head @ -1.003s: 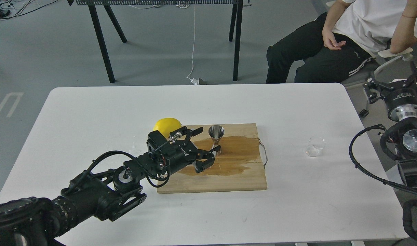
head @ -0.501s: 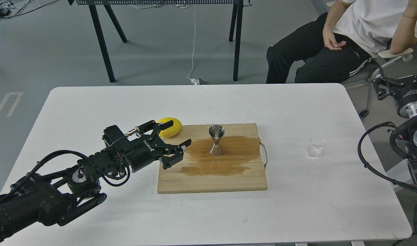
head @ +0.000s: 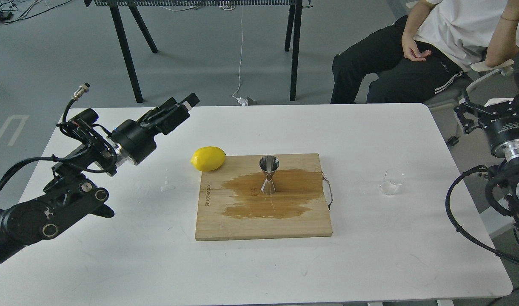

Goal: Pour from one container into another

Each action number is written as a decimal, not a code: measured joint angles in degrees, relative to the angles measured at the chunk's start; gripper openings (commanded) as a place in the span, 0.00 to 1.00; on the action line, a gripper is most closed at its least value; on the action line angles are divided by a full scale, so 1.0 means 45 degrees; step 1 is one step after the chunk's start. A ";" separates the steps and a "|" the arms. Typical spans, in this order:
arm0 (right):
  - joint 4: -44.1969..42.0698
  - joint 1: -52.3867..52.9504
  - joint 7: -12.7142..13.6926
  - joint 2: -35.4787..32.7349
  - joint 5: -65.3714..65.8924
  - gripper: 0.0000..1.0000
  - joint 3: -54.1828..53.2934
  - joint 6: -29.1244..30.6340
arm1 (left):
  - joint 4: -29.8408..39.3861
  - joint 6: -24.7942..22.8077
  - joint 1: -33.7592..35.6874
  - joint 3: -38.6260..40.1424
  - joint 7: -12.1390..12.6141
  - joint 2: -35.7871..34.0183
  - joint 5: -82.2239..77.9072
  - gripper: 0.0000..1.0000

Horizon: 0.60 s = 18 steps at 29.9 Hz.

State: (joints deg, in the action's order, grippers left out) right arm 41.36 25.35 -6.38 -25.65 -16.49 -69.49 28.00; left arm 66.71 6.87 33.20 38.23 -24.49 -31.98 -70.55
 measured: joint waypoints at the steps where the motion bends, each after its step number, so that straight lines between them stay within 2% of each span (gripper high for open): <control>1: 0.0419 -0.0342 0.0021 0.0000 -0.0120 1.00 -0.0080 0.0000 | -0.0024 -0.0438 0.0011 0.0462 -0.0002 0.0032 0.1067 1.00; 6: 0.3149 -0.2310 0.0167 -0.0177 -0.0969 1.00 -0.0438 0.0000 | -0.0545 -0.2593 0.0363 0.2091 0.0050 0.0138 0.6103 1.00; 13: 0.5441 -0.4649 0.0163 -0.0129 -0.1242 1.00 -0.0458 0.0000 | -0.2956 -0.6200 0.0486 0.2734 0.0136 0.0741 1.3724 1.00; 18: 0.6465 -0.6155 0.0183 -0.0106 -0.1478 1.00 -0.0369 0.0000 | -0.4185 -0.7339 0.0452 0.2797 0.0152 0.0793 1.5873 1.00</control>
State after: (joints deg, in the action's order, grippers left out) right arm 70.45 -2.35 -5.55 -26.12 -23.14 -71.15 28.00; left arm 47.88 -26.16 35.23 50.82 -23.81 -28.41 0.87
